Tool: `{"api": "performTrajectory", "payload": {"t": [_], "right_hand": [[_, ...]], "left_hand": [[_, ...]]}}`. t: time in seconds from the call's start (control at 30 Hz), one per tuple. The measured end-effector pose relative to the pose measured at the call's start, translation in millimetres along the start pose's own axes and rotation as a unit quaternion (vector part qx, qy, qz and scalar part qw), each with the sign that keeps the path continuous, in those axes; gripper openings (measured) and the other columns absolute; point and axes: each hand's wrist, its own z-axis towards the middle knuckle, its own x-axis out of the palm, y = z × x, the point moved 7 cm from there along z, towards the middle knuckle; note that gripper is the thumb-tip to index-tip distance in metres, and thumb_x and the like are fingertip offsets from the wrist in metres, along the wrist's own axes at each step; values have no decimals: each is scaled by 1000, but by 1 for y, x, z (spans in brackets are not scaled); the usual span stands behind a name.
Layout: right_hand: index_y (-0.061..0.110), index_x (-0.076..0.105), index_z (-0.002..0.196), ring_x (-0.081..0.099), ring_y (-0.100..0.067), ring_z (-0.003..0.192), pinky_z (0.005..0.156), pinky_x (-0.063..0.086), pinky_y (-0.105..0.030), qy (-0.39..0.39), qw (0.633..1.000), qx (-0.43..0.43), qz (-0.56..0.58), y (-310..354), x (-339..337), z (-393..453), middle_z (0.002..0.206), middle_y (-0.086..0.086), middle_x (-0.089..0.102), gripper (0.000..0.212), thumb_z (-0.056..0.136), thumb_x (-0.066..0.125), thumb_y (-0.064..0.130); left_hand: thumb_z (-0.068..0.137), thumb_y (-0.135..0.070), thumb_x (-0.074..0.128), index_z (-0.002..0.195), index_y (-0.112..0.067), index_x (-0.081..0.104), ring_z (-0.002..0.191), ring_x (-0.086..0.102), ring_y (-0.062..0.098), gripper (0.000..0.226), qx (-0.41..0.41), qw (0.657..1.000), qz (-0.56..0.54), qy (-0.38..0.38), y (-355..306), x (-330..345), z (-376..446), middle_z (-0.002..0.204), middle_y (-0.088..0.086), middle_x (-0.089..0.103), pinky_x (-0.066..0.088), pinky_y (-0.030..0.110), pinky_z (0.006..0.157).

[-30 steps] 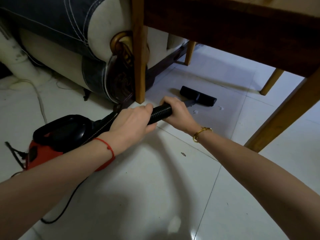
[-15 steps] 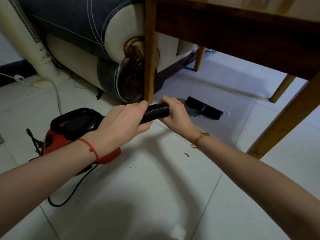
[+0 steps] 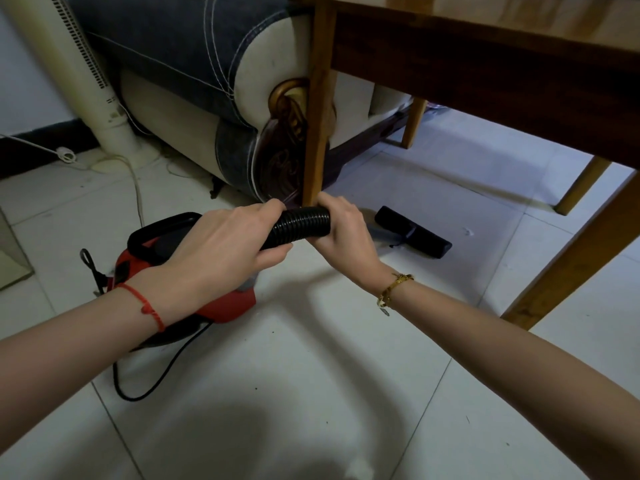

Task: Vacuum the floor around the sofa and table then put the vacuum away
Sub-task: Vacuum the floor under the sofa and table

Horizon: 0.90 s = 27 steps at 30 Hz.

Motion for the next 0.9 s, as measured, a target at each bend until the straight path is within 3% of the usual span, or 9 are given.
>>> {"api": "performTrajectory", "payload": {"t": [0.17,0.4,0.63,0.9], "right_hand": [[12,52,84,49,-15,72,64,40,-30,-16,1000,1,22,13,-6,10,73,4,53,23,81,71,24],[11,53,83,50,-15,71,62,43,-33,-23,999,2,34,19,-8,8,72,4,53,24,80,72,25],[12,52,83,49,-15,72,64,43,-35,-8,1000,2,21,11,0,4,73,2,54,22,81,71,23],[10,54,85,49,-16,73,62,41,-27,-26,999,0,28,3,-17,15,74,2,54,22,81,72,22]], "left_hand": [[89,-44,55,108,-20,48,67,52,19,32,-9,999,17,-27,6,-14,1,78,-9,48,28,31,54],[88,-44,55,105,-21,49,61,41,13,30,-13,999,10,-32,7,-21,-5,74,-11,45,24,30,50],[88,-45,54,108,-20,49,71,60,24,32,-10,1000,-3,-13,4,-9,-6,82,-6,57,39,33,55],[89,-43,56,110,-20,49,71,58,22,32,-6,999,7,-38,-4,-14,11,83,-9,53,29,30,54]]}}
